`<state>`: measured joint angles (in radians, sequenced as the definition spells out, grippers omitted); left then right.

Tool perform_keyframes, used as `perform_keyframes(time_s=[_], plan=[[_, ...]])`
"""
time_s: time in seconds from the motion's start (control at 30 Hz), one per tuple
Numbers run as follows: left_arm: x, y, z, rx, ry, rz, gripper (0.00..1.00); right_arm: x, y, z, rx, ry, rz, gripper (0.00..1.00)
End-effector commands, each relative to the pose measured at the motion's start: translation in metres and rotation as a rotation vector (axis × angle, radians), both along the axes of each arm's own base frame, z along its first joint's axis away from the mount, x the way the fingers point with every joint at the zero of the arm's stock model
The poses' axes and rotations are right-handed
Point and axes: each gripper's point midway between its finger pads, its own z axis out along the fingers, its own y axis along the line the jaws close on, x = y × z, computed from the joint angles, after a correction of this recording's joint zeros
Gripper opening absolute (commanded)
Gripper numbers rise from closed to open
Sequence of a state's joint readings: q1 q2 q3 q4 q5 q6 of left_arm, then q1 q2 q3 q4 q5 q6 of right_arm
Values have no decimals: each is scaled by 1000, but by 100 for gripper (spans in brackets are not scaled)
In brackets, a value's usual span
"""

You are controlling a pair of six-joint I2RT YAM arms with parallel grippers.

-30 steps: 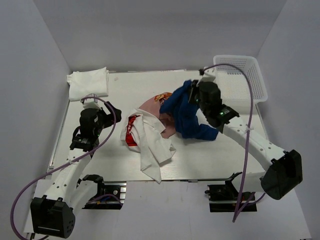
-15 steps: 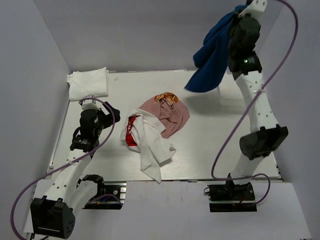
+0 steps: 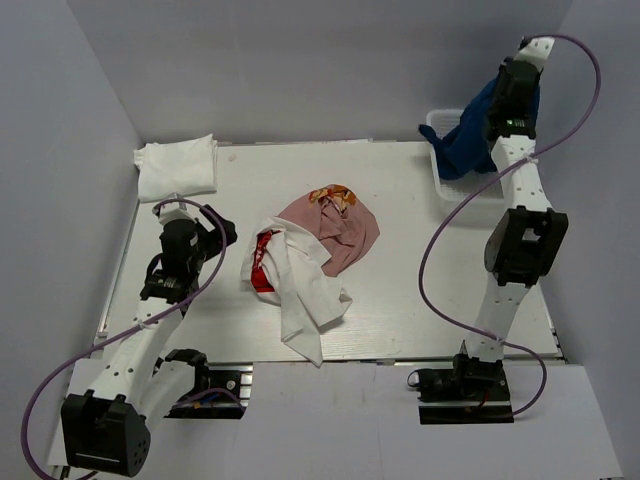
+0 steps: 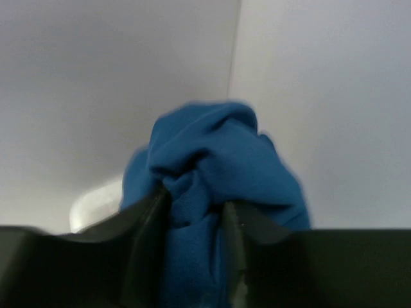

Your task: Fold and stack the t-shirts

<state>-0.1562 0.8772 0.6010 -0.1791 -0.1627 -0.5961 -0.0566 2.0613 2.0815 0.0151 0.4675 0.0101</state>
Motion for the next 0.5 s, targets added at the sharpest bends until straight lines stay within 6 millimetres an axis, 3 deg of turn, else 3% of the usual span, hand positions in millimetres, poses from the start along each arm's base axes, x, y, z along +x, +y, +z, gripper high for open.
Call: perform_keyframes(time_s=[0.0,0.03,0.1,0.13,0.2,0.23,0.27,0.3,0.37,0.4,0.47], plan=[[2,11,20,-61,-14,109,99,-3,25,-23,12,38,136,74],[-1,13,18,-65,8,124,99,-8,30,-18,21,32,161,90],[-2,10,20,-83,15,118,99,-14,40,-34,73,80,200,90],[-2,7,20,-101,15,113,99,-19,60,-23,52,98,298,90],[-3,-4,20,-136,23,60,99,-29,106,-31,53,188,483,90],[-5,-8,18,-144,37,39,99,-37,136,-21,25,188,555,90],[-6,-11,18,-159,39,32,99,-44,161,-24,26,203,652,90],[-8,-14,16,-166,54,14,99,-54,198,-53,10,259,736,90],[-9,-15,15,-162,56,1,99,-71,227,-42,0,218,816,90],[-11,-15,12,-159,71,3,99,-90,264,-70,28,259,922,90],[-15,-15,8,-163,102,9,99,-101,282,-72,81,240,950,90]])
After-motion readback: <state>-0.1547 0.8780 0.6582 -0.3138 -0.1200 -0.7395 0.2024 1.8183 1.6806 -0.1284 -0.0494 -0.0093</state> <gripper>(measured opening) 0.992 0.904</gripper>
